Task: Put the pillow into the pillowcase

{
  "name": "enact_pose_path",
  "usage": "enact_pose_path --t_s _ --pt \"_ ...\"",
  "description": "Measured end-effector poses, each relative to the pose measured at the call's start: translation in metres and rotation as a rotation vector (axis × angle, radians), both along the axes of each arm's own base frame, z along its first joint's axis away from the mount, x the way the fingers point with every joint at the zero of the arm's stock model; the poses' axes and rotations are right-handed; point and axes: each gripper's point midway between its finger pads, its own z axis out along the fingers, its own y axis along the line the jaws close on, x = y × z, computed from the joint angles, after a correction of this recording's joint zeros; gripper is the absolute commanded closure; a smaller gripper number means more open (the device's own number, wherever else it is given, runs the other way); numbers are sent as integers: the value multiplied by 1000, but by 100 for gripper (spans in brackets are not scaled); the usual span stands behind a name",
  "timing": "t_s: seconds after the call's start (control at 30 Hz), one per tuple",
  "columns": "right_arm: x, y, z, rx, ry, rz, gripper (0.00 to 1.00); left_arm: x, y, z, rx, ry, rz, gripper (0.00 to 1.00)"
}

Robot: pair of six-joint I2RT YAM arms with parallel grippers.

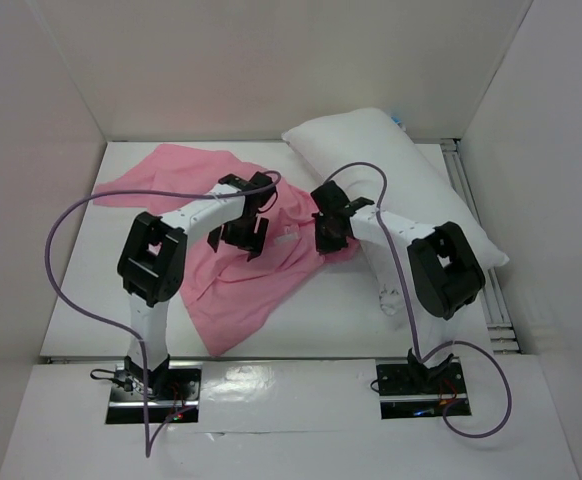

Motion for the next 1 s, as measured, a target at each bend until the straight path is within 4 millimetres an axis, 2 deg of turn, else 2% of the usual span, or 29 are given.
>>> enact_pose_path --t_s 0.1,0.17,0.2,0.3,0.4,0.43,0.5,0.53,0.67,0.7,0.77,0.83,0.93,1.0 --pt "0 -2 0 -14 -4 28 94 8 -4 -5 6 -12 -4 1" --pt "0 -2 0 -19 -5 46 85 16 -8 -7 5 -24 -7 1" --pt "-1 -2 -1 -21 -6 55 67 21 -11 -9 -1 -32 -9 1" --pt "-2 -2 0 -23 -3 69 33 34 -18 -15 -25 -57 -27 6" --pt "-2 -2 4 -26 -5 80 20 44 -23 -20 -36 -65 -31 14" --pt "-2 -2 6 -26 -8 83 14 49 -25 -23 -41 -69 -28 21" --pt "-3 -4 16 -21 -24 83 13 56 -29 -29 -53 -78 -23 32" --pt "-4 -5 24 -19 -35 84 13 58 -29 -33 -53 -73 -17 46" --pt "3 -9 68 -4 -128 63 17 67 -25 -33 -67 -80 16 84" --pt "7 -10 81 1 -160 54 18 71 -24 -32 -74 -87 24 100" --pt "19 -13 111 9 -234 28 16 78 -22 -26 -95 -102 51 100" --pt "33 -21 139 -2 -305 -12 8 84 -20 -22 -119 -111 67 100" --pt "67 -44 177 -58 -398 -114 2 86 -19 -12 -168 -111 81 100" --pt "92 -58 188 -109 -433 -179 0 89 -20 0 -217 -118 86 100"
